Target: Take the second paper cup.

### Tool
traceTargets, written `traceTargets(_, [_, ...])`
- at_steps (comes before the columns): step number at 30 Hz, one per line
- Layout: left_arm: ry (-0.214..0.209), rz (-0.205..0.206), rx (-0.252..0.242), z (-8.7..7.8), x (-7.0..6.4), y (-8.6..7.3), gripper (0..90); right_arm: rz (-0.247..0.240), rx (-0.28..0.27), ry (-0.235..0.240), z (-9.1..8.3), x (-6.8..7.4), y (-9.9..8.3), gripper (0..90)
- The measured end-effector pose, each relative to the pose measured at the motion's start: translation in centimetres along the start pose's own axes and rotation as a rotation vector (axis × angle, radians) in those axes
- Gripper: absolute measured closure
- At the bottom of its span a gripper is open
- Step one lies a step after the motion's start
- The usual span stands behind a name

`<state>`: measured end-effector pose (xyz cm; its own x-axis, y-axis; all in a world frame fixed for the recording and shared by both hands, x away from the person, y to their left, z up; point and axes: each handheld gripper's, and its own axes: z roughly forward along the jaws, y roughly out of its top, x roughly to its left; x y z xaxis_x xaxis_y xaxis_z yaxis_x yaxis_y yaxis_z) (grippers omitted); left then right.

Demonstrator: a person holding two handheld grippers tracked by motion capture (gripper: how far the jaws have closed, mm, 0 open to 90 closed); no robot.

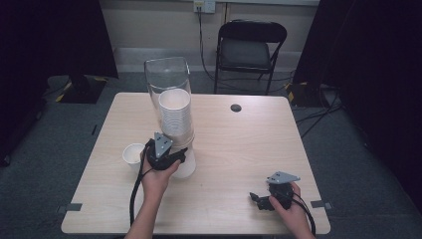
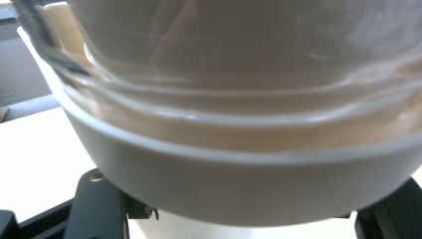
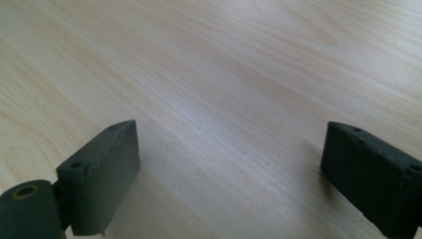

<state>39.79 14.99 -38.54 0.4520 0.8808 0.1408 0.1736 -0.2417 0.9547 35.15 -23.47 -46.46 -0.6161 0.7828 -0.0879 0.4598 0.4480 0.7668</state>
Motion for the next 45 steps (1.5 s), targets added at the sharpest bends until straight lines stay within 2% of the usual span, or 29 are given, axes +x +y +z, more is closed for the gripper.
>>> traceTargets(7, [0.006,-0.001,-0.002,0.1,0.0,0.0,34.6,-0.002,0.001,0.0,0.0,0.0,0.0,7.7])
traceTargets(9, [0.007,-0.019,-0.001,0.1,-0.1,0.0,34.5,0.0,0.0,0.0,0.0,0.0,0.0,7.7])
traceTargets(18, [0.019,-0.009,-0.003,0.1,-0.3,-0.2,34.9,-0.002,0.001,-0.001,0.0,0.0,0.0,7.6])
traceTargets(22, [0.016,-0.025,-0.003,0.1,-0.3,-0.3,35.1,-0.002,0.0,-0.001,0.0,0.0,0.0,7.7])
traceTargets(25, [0.012,-0.008,0.033,0.1,-0.4,-0.4,35.2,-0.001,0.001,-0.001,0.0,0.0,0.0,7.6])
traceTargets(26, [0.015,-0.014,0.052,0.2,-0.4,-0.6,35.3,-0.002,0.0,-0.001,0.0,0.0,0.0,7.6])
traceTargets(27, [0.014,-0.021,0.098,0.4,-0.5,-1.1,36.3,-0.002,0.0,-0.002,0.0,0.0,0.0,7.7])
traceTargets(28, [0.014,0.007,0.252,1.2,-0.7,-3.3,36.6,-0.001,0.0,-0.001,0.0,0.0,0.0,7.6])
traceTargets(29, [0.014,0.007,0.252,1.2,-0.7,-3.3,36.5,-0.001,0.0,-0.001,0.0,0.0,0.0,7.6])
traceTargets(30, [0.0,-0.044,0.261,1.4,-0.8,-4.8,36.5,-0.001,-0.001,-0.001,0.0,0.0,0.0,7.7])
traceTargets(31, [-0.003,-0.077,0.239,1.4,-0.8,-5.8,36.5,-0.001,-0.001,-0.002,0.0,0.0,0.0,7.7])
traceTargets(33, [-0.009,-0.065,0.23,1.1,-1.0,-6.6,36.3,0.0,0.0,0.0,0.0,0.0,0.0,7.6])
traceTargets(37, [-0.029,-0.019,0.208,0.1,-0.7,-6.5,35.9,-0.002,-0.002,0.0,0.0,0.0,0.0,7.5])
traceTargets(38, [-0.041,-0.041,0.201,-0.1,-0.6,-6.7,35.8,-0.003,-0.003,0.002,0.1,0.0,0.0,7.5])
traceTargets(42, [-0.06,-0.025,0.209,-0.5,-0.7,-7.7,35.6,-0.006,-0.006,0.006,0.1,-0.1,0.1,7.5])
traceTargets(43, [-0.061,-0.047,0.213,-0.6,-0.9,-7.9,35.5,-0.005,-0.005,0.006,0.1,-0.1,0.1,7.5])
traceTargets(44, [-0.068,-0.032,0.216,-0.6,-0.9,-8.1,35.5,-0.004,-0.005,0.004,0.1,0.0,0.1,7.6])
traceTargets(45, [-0.072,-0.044,0.224,-0.8,-1.0,-8.2,35.5,-0.003,-0.004,0.001,0.1,0.0,0.1,7.5])
